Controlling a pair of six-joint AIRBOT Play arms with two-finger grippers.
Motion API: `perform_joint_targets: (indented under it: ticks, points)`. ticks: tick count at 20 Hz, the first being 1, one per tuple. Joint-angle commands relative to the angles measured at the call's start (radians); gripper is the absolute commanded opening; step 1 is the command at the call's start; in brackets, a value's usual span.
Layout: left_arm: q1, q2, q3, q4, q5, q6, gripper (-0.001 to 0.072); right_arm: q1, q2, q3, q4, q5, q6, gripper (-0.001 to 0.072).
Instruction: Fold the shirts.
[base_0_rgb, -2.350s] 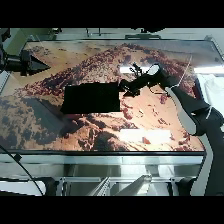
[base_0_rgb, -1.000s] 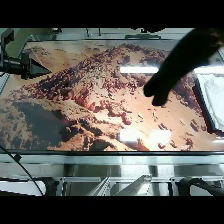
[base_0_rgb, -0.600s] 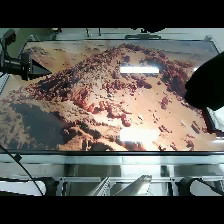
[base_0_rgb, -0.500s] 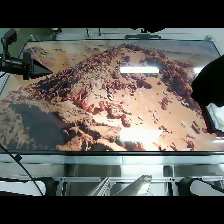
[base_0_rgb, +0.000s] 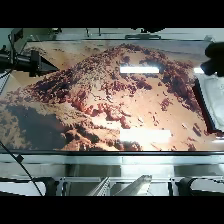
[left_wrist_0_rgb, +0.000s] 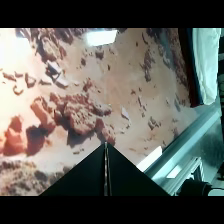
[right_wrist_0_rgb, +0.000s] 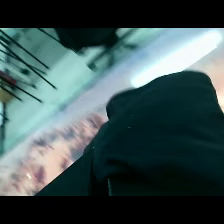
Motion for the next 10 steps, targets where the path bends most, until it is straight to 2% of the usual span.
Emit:
perform_joint_targets:
  ticks: [1, 3, 5, 9, 10]
  points:
    - [-0.026, 0.000, 0.000, 0.005, -0.008, 0.008, 0.0016, -0.031, -0.008, -0.113, -0.232, 0.228, 0.065, 0.0014]
    - [-0.037, 0.000, 0.000, 0.004, -0.019, 0.008, 0.0016, -0.032, 0.043, -0.274, -0.274, 0.300, 0.066, 0.0014]
    - [-0.052, 0.000, 0.000, 0.005, -0.021, 0.008, 0.0016, -0.047, 0.111, -0.421, -0.300, 0.298, 0.091, 0.0016]
    - [-0.076, 0.000, 0.000, 0.005, -0.031, 0.035, 0.0016, -0.077, 0.146, -0.513, -0.590, 0.388, 0.330, 0.0017]
    - [-0.076, 0.000, 0.000, 0.004, -0.038, 0.035, 0.0016, -0.077, 0.145, -0.517, -0.660, 0.396, 0.346, 0.0026]
